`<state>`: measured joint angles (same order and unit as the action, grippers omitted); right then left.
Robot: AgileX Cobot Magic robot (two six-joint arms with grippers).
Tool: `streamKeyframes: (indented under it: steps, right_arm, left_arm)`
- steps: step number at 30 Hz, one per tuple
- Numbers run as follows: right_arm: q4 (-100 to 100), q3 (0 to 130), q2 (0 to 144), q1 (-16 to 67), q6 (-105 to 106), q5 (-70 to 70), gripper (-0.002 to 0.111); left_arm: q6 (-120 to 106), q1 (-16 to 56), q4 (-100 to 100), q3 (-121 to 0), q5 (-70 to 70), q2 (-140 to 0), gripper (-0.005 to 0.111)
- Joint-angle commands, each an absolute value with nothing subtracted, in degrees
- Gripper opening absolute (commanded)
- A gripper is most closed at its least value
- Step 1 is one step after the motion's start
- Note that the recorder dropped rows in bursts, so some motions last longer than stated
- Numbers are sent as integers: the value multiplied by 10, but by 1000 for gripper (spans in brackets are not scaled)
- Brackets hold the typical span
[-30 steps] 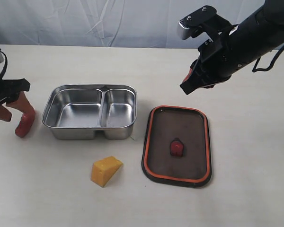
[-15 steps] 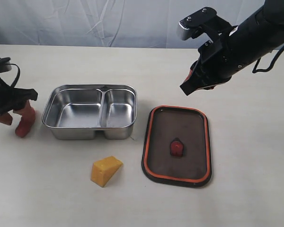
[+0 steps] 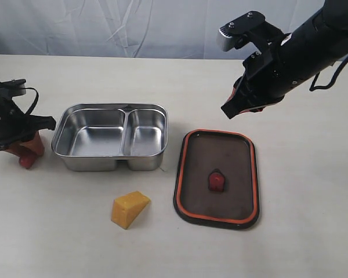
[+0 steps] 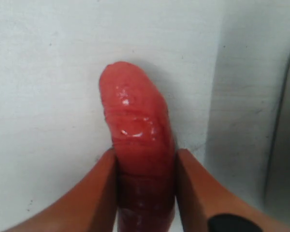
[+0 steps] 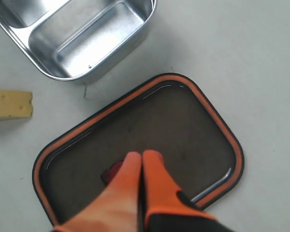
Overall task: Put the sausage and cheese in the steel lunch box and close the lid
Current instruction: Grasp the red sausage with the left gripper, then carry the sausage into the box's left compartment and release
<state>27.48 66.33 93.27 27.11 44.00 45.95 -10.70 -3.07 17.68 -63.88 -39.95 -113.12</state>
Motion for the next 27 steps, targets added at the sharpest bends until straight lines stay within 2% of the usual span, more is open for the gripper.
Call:
streamKeyframes:
  steps: [1,19,27]
  right_arm:
    - [278,666,927,268,440,456,0]
    - [275,666,927,268,439,452,0]
    - [275,666,927,268,439,450,0]
  left_arm:
    - [-101,-28,170,-641,-407,-1137,0]
    - [-101,-28,171,-660,-432,-1017,0]
    - [-183,2,272,-688,-475,-988,0]
